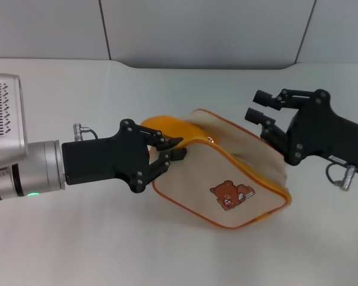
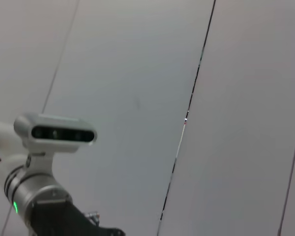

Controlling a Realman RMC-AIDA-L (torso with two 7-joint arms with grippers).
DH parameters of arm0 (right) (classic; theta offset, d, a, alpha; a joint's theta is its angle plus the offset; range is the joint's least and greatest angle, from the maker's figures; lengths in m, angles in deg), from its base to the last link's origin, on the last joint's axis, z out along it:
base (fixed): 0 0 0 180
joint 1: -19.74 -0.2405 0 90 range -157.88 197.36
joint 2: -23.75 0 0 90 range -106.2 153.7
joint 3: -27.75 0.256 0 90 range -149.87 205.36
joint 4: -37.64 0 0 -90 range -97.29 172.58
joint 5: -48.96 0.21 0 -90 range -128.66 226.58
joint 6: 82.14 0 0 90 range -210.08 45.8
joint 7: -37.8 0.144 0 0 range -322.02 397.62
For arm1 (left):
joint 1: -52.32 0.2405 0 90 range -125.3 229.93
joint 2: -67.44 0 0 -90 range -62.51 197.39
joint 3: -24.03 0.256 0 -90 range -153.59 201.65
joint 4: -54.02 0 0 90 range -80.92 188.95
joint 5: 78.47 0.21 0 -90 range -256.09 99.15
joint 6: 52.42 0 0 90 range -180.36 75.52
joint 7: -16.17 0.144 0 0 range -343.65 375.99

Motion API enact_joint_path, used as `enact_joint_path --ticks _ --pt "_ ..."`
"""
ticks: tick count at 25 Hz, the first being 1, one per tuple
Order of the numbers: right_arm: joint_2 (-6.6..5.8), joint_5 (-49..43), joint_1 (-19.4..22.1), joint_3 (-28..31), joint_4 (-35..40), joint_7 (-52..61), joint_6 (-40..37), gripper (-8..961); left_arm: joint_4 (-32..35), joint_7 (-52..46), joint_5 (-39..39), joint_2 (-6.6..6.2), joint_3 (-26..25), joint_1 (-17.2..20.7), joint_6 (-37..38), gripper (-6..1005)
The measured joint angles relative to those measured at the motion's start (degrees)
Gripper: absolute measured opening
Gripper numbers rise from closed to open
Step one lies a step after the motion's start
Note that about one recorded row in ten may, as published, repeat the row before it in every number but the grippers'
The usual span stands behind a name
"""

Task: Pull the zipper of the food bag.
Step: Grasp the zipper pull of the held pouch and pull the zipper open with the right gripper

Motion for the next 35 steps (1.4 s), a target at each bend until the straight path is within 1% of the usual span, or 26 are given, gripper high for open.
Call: enact_joint_path --ticks 3,5,10,16,19,20,23,25,35 --pt "0.01 -0.26 -0.24 -1.0 -0.82 -1.63 0.38 279 0.0 0.01 -0.02 -0.01 -0.02 0.01 0.21 98" --pt "0.03 -0.32 -0.38 -3.6 -1.11 -2.28 0.86 237 0.0 0.01 -0.02 -0.02 -0.03 0.01 0.44 99" --pt "0.18 -0.29 -0.87 -6.55 -1.35 -3.1 3.64 237 0.01 0.02 -0.02 -0.06 0.04 0.02 1.74 98" --pt "0.22 -0.16 -1.03 -7.65 -2.06 -4.53 4.8 237 0.08 0.02 -0.02 -0.12 -0.01 0.02 2.3 96" --pt "0.22 -0.38 -1.14 -10.23 -1.83 -4.55 5.51 238 0.09 0.02 -0.02 -0.12 -0.02 0.03 2.44 94" --pt "0.22 -0.34 -1.17 -12.45 -1.51 -4.87 5.87 238 0.09 0.02 -0.01 -0.12 -0.01 0.03 2.46 94" --pt "0.22 -0.06 -1.17 -13.99 -1.45 -6.45 5.88 238 0.09 0.02 0.0 -0.11 0.05 -0.08 2.49 95" --pt "0.22 0.1 -1.27 -14.5 -1.64 -8.85 5.96 238 0.09 0.02 0.04 -0.11 0.18 -0.22 2.49 95" --pt "0.3 3.06 -2.33 -14.37 -1.96 -11.23 6.48 237 0.1 -0.05 0.1 -0.02 0.39 -0.35 2.6 93"
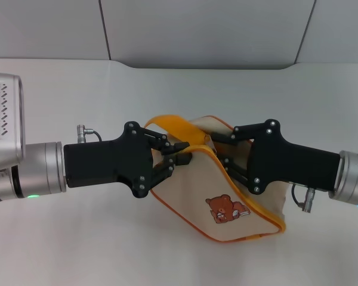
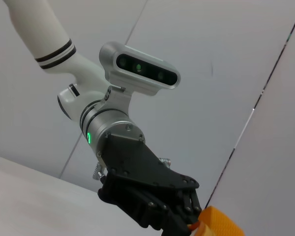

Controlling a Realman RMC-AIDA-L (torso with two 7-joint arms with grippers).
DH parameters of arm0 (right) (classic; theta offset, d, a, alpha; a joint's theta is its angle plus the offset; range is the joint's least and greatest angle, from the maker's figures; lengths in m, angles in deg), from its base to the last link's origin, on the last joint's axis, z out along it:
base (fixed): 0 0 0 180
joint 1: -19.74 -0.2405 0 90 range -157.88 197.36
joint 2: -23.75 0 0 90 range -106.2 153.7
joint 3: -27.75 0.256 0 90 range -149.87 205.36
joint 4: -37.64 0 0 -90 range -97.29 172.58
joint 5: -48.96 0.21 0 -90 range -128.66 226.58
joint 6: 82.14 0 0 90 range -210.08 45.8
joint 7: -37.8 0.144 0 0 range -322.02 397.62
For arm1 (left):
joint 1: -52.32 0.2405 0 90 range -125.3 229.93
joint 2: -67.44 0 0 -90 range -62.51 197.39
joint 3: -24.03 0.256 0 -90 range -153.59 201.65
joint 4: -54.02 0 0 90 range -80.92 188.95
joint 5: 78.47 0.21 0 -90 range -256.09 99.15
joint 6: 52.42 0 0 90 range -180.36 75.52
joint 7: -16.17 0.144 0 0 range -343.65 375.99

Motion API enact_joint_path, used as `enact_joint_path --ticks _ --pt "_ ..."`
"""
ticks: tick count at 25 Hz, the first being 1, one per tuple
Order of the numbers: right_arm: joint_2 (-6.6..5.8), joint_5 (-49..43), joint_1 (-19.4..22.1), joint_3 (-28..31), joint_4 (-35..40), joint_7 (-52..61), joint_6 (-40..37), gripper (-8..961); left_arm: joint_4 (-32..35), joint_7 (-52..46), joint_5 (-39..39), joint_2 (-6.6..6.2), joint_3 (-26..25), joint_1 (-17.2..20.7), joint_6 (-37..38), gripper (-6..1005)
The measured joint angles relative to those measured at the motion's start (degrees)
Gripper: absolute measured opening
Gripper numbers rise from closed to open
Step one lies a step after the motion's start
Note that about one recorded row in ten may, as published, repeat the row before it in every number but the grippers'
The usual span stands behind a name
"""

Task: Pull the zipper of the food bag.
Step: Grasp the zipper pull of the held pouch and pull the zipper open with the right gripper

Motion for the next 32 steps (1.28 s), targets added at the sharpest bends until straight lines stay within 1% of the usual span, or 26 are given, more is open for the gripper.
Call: enact_joint_path --ticks 4,5,9,16,22,30,32 --pt "0.01 -0.14 -0.69 -0.64 -0.13 -0.06 0.23 237 0.0 -0.01 -0.01 -0.01 -0.17 -0.04 0.01 89" --pt "0.0 -0.19 -0.92 -1.57 -0.2 -0.07 0.24 238 -0.01 -0.01 -0.01 0.0 -0.3 -0.04 0.01 89" --pt "0.01 0.0 -0.89 -2.46 -0.22 -0.09 0.4 238 -0.02 0.01 -0.01 0.0 -0.45 -0.02 -0.19 87" --pt "0.02 0.14 0.62 -2.07 -0.06 -0.64 0.72 227 -0.02 0.02 -0.25 -0.04 -0.91 0.41 -0.53 87" --pt "0.01 0.83 1.51 -2.39 -0.15 -4.06 0.33 217 -0.2 -0.06 -0.28 -0.08 -1.24 0.63 -0.36 88" --pt "0.11 0.99 -1.27 -2.58 -2.08 -4.64 0.62 203 -0.45 -0.05 -0.24 -0.06 -0.85 0.63 -0.38 87" --pt "0.11 0.96 -1.43 -2.65 -2.21 -4.94 0.62 199 -0.48 -0.05 -0.3 -0.06 -0.98 0.63 -0.35 88"
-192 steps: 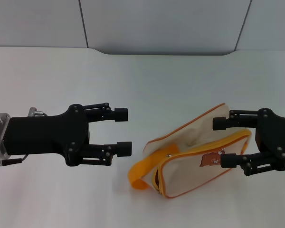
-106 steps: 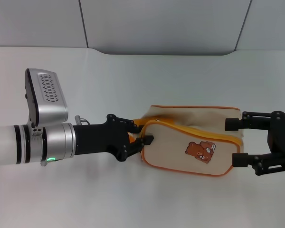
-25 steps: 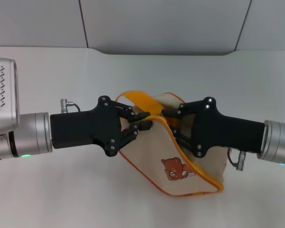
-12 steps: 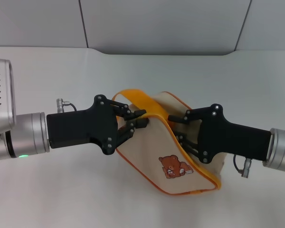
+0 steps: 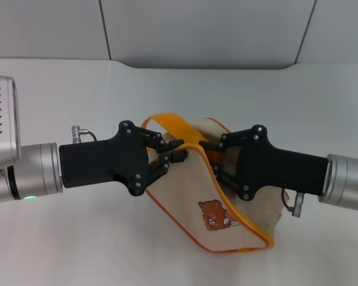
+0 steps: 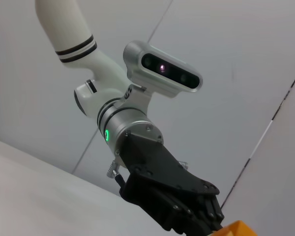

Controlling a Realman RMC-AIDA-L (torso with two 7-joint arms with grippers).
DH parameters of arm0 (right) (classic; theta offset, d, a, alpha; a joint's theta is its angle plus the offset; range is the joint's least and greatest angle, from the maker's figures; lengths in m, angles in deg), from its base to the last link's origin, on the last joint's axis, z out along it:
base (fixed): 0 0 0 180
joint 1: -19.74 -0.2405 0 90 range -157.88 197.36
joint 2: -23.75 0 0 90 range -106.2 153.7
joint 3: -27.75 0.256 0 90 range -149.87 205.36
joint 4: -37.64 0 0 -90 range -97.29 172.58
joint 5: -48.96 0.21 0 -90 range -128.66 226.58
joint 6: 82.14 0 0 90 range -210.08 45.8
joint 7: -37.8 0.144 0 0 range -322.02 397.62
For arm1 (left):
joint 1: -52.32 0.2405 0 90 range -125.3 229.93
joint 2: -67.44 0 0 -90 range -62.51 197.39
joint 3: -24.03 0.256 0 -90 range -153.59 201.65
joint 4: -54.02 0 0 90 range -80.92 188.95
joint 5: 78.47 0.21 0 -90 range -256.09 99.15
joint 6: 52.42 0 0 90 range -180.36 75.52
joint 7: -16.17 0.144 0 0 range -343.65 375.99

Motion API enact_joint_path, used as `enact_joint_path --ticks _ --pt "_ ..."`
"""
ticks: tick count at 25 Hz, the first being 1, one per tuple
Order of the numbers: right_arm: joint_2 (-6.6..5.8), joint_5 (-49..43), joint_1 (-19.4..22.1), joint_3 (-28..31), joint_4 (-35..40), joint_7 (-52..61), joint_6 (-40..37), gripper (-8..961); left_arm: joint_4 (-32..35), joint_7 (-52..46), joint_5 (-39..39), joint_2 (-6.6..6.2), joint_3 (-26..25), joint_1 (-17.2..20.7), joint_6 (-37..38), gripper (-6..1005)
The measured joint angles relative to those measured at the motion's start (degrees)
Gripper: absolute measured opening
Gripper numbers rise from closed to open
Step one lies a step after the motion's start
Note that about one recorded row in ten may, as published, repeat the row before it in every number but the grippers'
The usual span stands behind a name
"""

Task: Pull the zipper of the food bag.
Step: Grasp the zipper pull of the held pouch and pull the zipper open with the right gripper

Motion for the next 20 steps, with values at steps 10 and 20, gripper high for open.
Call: enact_joint_path --ticks 10,20 --pt "-0.07 -0.68 -0.19 -1.54 -0.29 -1.74 0.52 87 0.06 -0.03 -0.02 0.06 -0.26 1.06 0.21 83" --pt "-0.5 -0.78 2.83 -4.3 0.14 1.2 0.23 -2 -0.1 -0.12 -0.04 0.04 -5.03 1.49 -0.63 84"
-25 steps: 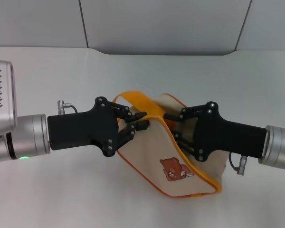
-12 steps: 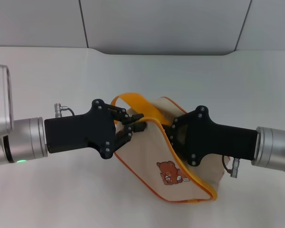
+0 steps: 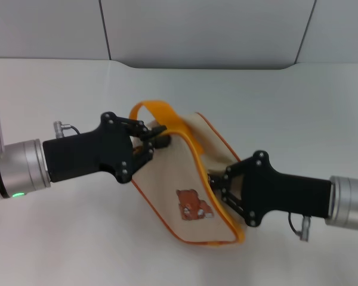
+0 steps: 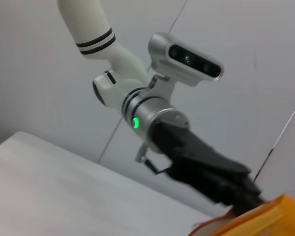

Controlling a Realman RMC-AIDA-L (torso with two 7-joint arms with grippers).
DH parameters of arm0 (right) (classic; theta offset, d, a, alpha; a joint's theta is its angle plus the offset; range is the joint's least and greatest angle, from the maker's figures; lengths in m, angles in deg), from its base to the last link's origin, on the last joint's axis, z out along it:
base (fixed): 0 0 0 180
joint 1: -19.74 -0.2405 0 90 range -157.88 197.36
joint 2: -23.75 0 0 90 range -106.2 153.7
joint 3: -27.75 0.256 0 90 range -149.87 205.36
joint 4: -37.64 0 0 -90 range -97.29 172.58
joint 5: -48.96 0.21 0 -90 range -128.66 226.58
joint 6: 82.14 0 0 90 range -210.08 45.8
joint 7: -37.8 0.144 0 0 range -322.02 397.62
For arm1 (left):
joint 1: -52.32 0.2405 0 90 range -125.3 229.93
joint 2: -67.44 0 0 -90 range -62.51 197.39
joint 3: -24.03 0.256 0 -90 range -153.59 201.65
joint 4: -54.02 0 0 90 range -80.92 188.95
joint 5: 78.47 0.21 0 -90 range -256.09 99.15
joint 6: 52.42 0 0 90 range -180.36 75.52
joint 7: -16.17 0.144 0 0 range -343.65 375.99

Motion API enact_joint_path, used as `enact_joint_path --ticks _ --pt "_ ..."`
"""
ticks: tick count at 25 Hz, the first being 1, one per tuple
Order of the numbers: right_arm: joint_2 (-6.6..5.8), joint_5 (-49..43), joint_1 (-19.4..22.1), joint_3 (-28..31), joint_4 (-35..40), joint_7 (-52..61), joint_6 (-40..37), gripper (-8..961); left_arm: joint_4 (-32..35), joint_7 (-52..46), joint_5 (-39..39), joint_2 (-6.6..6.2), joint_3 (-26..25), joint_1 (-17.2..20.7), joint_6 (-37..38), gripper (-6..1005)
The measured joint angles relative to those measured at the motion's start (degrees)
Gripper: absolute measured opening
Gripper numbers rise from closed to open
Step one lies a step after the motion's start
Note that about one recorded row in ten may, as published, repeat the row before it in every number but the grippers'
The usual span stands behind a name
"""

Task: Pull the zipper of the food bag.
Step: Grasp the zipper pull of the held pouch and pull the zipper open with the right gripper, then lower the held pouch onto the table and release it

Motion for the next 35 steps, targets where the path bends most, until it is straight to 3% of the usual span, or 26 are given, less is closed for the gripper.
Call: enact_joint_path --ticks 8,17,20,23,30,32,35 --pt "-0.37 -2.86 8.71 -0.24 8.87 9.84 -2.79 -2 -0.19 -0.35 -0.13 -0.22 -4.3 1.37 -3.02 86" --pt "-0.35 -2.19 9.21 3.26 8.23 12.02 -3.36 29 -0.72 -0.63 -0.19 -0.17 -4.64 1.92 -3.75 87" --pt "-0.31 -2.02 9.39 8.05 6.01 12.48 -5.19 39 -1.44 -0.86 -0.22 -0.04 -5.68 2.55 -4.14 87" --pt "-0.65 -1.49 9.08 16.75 2.42 15.45 -12.21 49 -4.9 -0.69 -0.23 -0.05 -7.92 3.02 -4.61 88" --pt "-1.02 -0.81 6.56 23.49 2.08 28.15 -12.97 218 -12.74 2.26 -0.27 0.26 -9.25 3.59 -6.92 89" --pt "-1.05 -0.78 6.05 25.1 2.16 30.41 -12.26 454 -14.78 4.13 -0.32 0.31 -10.21 3.59 -7.25 89" --pt "-1.12 -0.78 5.42 25.62 2.16 31.61 -11.17 561 -17.64 7.27 -0.37 0.43 -11.93 3.48 -7.87 90"
